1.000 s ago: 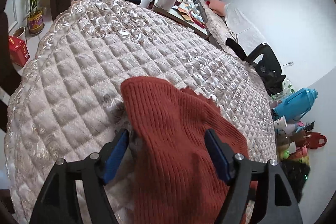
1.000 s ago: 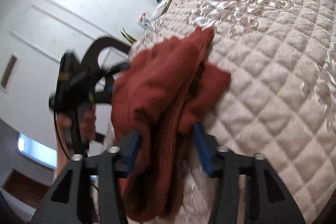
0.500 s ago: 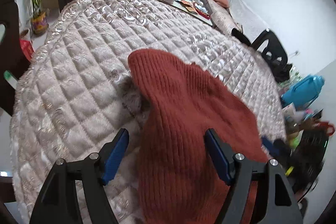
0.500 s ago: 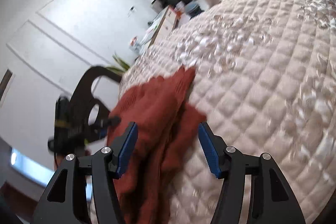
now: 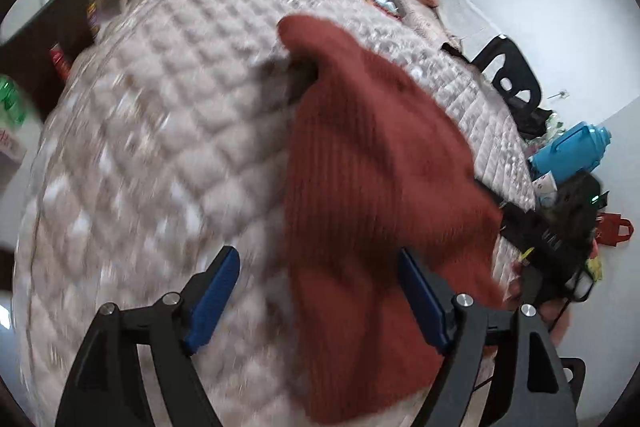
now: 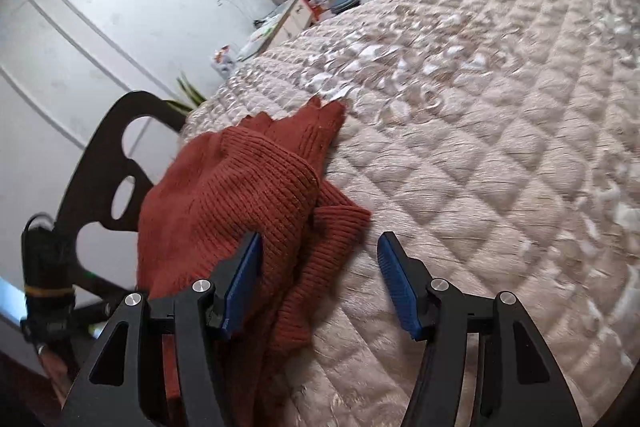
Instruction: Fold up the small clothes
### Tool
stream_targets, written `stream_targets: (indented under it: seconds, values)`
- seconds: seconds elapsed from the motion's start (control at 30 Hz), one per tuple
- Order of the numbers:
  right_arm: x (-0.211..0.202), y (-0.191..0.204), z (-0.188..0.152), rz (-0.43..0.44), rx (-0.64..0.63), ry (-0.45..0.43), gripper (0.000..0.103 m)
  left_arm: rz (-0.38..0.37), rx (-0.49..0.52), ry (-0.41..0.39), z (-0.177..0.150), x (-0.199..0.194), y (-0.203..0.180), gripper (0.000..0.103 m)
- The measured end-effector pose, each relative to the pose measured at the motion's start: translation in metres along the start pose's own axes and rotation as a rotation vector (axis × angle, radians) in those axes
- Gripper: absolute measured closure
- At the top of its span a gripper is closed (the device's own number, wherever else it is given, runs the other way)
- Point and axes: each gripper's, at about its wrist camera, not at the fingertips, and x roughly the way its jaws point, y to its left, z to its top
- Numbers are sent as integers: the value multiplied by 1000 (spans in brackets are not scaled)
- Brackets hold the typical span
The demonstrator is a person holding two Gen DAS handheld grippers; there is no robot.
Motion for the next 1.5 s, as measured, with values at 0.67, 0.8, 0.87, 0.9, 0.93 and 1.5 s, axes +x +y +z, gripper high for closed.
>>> stream_targets:
  seconds: [0.67, 0.8, 0.87, 0.9, 0.93, 1.5]
  values:
    - [-63, 38, -66, 97, -24, -25, 43, -22, 92, -47, -61, -36, -8, 87]
    - [-72, 43, -78, 79, -43, -39, 43, 21, 92, -54, -69, -35, 1, 81]
    - [-76, 49, -83, 52, -72, -53, 43, 64, 102, -65, -73, -35, -2, 64]
    - [-79, 53, -87, 42, -91, -63, 43, 72, 108, -78, -76, -37, -4, 40]
    - [-80, 57, -90, 28, -106, -68, 43, 82, 118, -109, -80, -41, -7, 30]
    - [-65, 100, -187, -251, -417, -11, 43, 378, 277, -272, -173, -33, -43, 16]
